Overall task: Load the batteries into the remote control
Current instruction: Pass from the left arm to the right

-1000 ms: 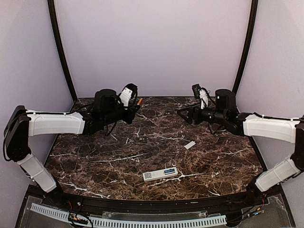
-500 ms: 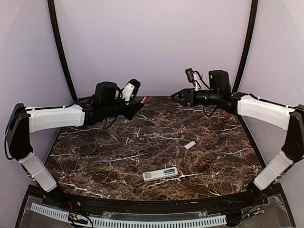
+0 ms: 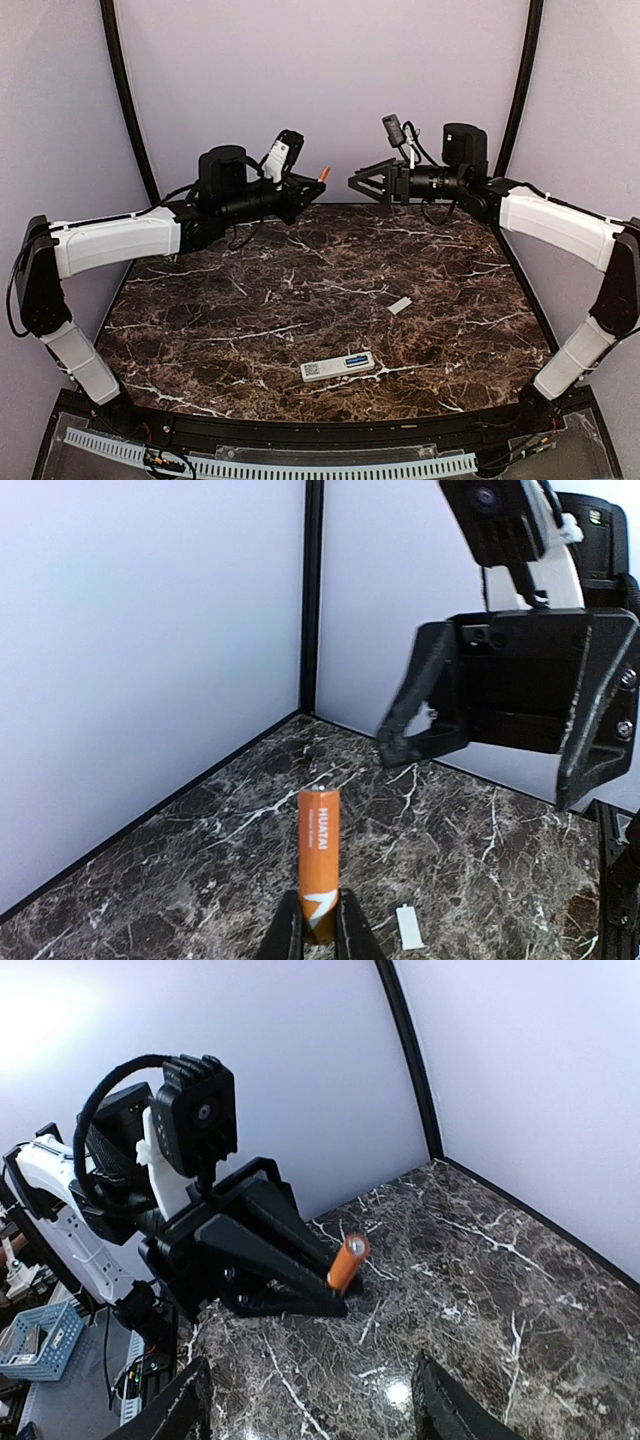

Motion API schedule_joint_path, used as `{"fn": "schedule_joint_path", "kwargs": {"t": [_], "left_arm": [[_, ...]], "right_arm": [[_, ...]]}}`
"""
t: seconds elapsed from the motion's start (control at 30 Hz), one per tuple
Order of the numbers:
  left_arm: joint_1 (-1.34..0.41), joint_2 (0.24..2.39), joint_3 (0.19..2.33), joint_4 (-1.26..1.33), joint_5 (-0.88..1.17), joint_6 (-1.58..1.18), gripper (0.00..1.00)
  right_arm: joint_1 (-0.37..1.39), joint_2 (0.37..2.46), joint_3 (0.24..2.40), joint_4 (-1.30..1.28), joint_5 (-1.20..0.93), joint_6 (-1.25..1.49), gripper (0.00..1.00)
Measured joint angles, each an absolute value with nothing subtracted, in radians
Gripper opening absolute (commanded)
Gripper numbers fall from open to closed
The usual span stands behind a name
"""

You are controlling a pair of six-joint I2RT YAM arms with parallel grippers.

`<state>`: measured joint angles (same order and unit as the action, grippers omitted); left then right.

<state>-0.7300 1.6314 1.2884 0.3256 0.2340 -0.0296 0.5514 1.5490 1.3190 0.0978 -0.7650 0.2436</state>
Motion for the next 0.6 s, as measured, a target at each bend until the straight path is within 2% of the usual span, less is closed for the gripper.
{"fn": "schedule_joint_path", "kwargs": {"t": [0.2, 0.4, 0.6], "left_arm": [[-0.790, 1.664, 1.325, 0.365, 0.236, -0.019, 0.00], [-0.788, 1.688, 1.385, 0.373, 0.252, -0.016, 0.00], [-0.793, 1.689, 1.394, 0.389, 0.276, -0.026, 0.00]], "right_arm": [[0.546, 1.616, 1.406, 0.182, -0.857, 0.299, 0.54], [0.540, 1.622, 1.420, 0.217, -0.888, 0.361, 0.35], [0.537, 1.621, 1.413, 0.254, -0.892, 0.411, 0.33]]}}
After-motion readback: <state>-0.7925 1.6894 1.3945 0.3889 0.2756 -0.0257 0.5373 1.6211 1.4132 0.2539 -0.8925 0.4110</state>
